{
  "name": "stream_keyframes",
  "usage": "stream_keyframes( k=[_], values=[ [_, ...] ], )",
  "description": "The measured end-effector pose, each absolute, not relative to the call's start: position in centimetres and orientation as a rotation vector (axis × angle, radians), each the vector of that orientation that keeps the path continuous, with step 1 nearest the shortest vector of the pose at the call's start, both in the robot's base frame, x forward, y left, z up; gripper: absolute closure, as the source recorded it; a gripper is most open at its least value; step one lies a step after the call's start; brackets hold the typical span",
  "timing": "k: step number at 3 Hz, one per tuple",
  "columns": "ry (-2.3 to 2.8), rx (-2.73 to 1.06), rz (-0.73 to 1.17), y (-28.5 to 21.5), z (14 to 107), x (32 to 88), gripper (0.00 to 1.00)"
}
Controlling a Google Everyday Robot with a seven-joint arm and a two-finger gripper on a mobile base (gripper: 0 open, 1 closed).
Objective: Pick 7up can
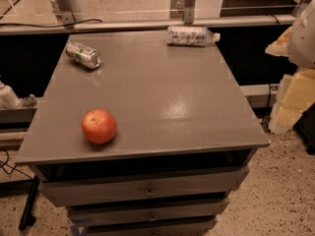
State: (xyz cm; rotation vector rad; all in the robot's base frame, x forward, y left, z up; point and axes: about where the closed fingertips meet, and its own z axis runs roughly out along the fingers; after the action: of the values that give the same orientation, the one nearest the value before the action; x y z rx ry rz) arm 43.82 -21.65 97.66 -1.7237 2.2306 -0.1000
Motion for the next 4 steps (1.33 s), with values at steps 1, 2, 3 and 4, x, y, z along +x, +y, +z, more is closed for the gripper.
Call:
stream_keyframes(
  k=[1, 2, 3, 4],
  values=[
    [2.23, -1.724, -0.1, -21.6, 97.7, 43.8, 0.0],
    [2.177, -1.732, -0.063, -20.1, 97.7, 44.8, 0.0],
    [2.097, -1.725, -0.009, -16.8, 98.1, 47.3, 0.0],
    [2.01, -1.677, 0.022, -12.4, 98.4, 50.8, 0.0]
  ],
)
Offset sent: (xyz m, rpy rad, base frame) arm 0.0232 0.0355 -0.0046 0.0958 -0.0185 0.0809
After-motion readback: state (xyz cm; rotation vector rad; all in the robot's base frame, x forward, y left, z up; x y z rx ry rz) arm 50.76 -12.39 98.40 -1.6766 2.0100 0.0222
